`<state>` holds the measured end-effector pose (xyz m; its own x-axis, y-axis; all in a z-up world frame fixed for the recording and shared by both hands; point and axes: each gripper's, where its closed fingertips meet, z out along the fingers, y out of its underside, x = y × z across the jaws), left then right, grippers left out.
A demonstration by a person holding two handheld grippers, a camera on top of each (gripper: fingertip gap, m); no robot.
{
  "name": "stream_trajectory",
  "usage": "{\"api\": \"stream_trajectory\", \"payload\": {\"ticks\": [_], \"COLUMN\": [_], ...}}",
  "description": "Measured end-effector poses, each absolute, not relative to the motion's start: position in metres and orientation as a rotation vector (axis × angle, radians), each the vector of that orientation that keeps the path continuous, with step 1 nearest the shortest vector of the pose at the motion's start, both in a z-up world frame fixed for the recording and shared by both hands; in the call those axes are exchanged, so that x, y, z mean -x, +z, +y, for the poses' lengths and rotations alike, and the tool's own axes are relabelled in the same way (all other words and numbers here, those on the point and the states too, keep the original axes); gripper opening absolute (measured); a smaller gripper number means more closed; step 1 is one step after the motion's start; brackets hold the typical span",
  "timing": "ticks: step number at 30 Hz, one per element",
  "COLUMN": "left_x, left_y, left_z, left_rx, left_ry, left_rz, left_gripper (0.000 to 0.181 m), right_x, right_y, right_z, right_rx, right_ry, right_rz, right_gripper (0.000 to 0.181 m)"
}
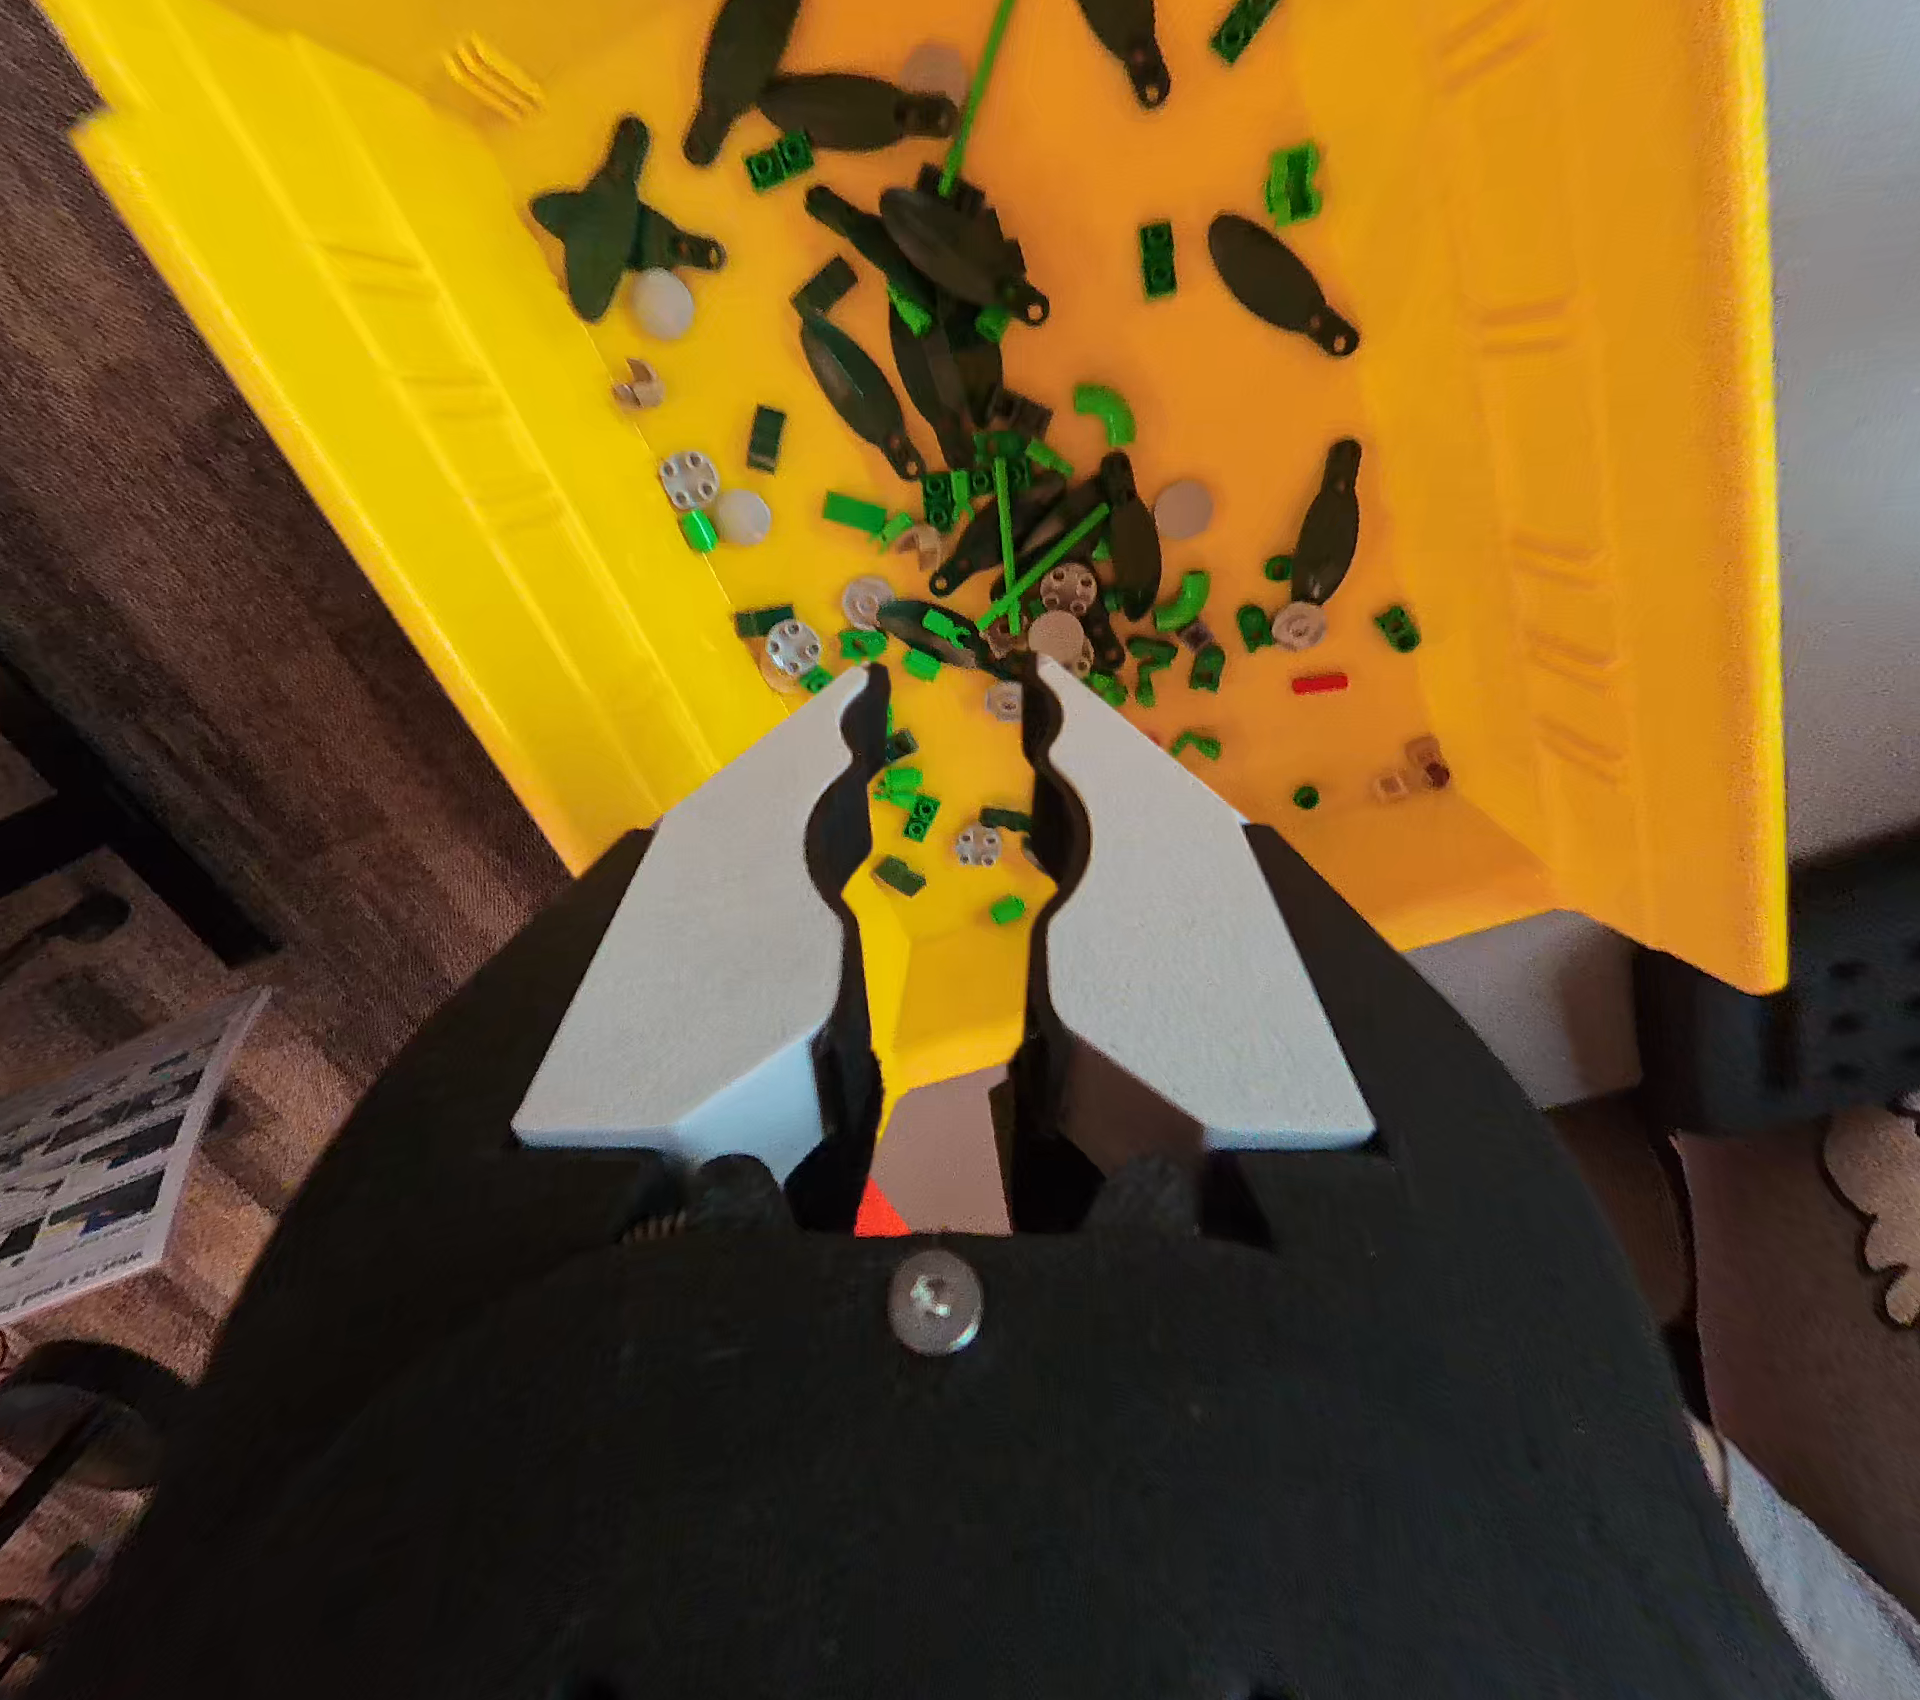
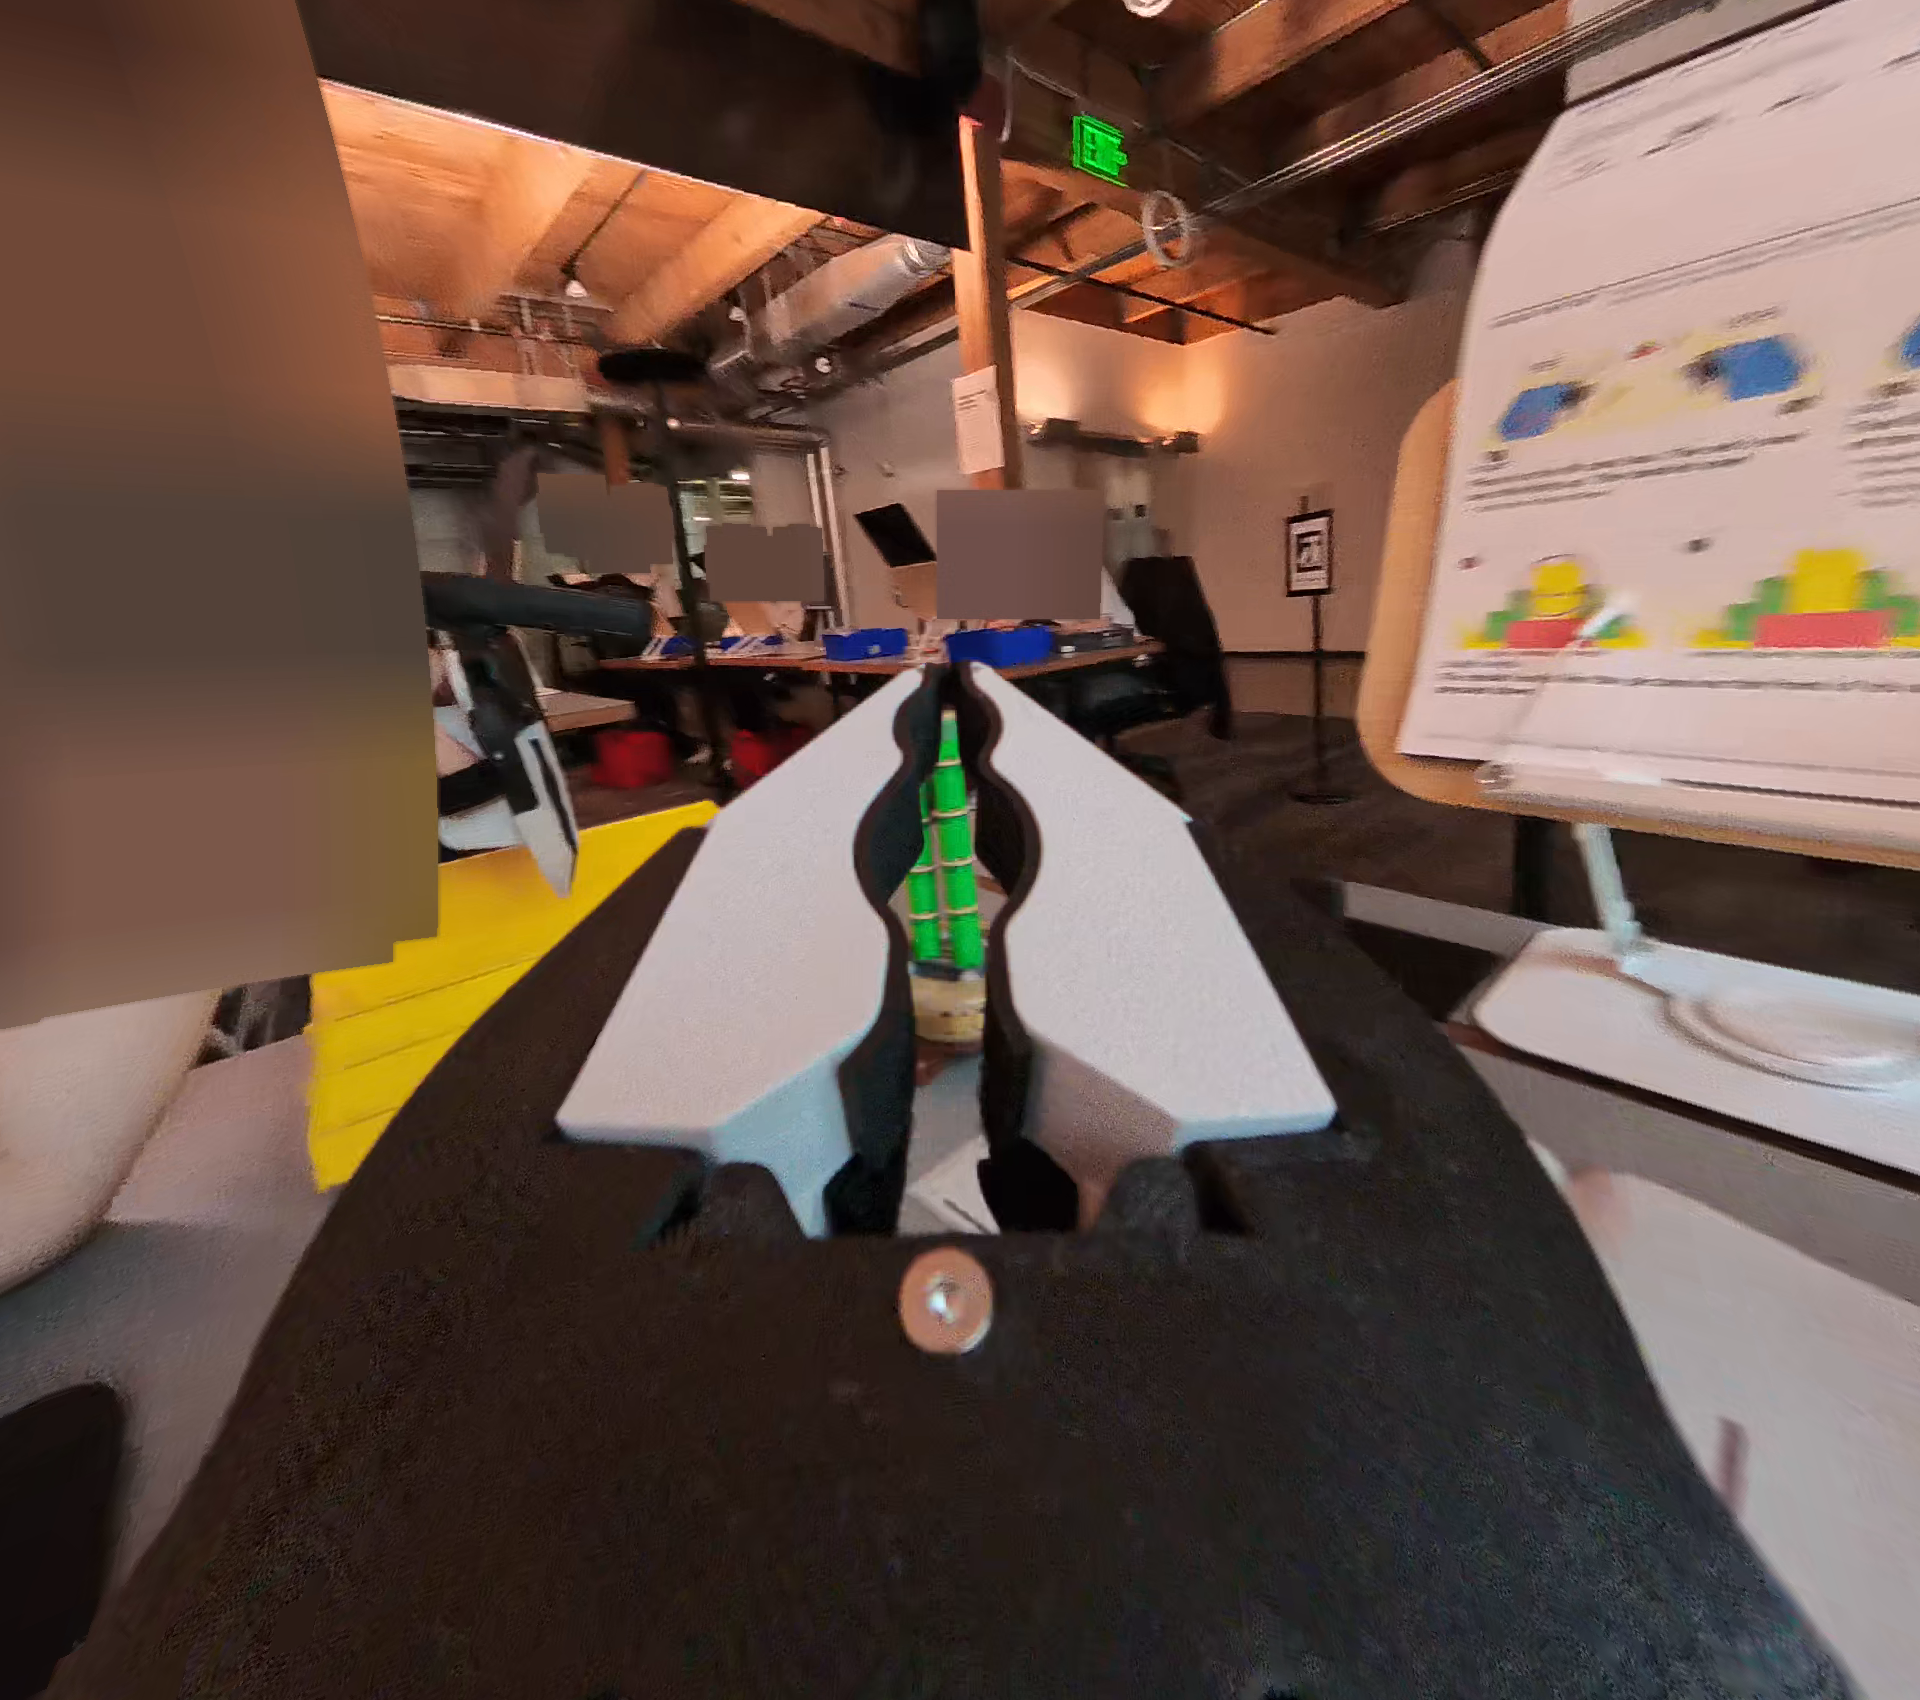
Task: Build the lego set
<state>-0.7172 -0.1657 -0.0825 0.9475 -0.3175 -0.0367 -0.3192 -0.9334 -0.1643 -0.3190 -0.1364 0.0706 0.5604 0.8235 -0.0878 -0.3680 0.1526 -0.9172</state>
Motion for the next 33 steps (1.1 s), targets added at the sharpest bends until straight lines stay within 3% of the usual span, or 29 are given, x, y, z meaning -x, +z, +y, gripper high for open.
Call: {"api": "stream_trajectory", "payload": {"ticks": [1,7,33], "left_x": [0.717,0.723,0.736], "left_y": [-0.085,-0.097,-0.127], "left_z": [-0.170,-0.186,-0.225], "left_rx": [2.954,3.063,3.388], "left_ry": [0.012,0.063,0.093], "left_rz": [0.491,0.514,0.420], "left_gripper": [0.025,0.020,0.013], "right_x": [0.330,0.362,0.399], "right_y": [0.067,0.029,-0.041], "right_z": [-0.140,-0.160,-0.173], "right_rx": [1.113,1.040,1.024], "right_ry": [0.911,0.504,0.259], "right_rz": [-0.524,-0.894,-1.319], "right_gripper": [0.001,0.000,0.000]}}
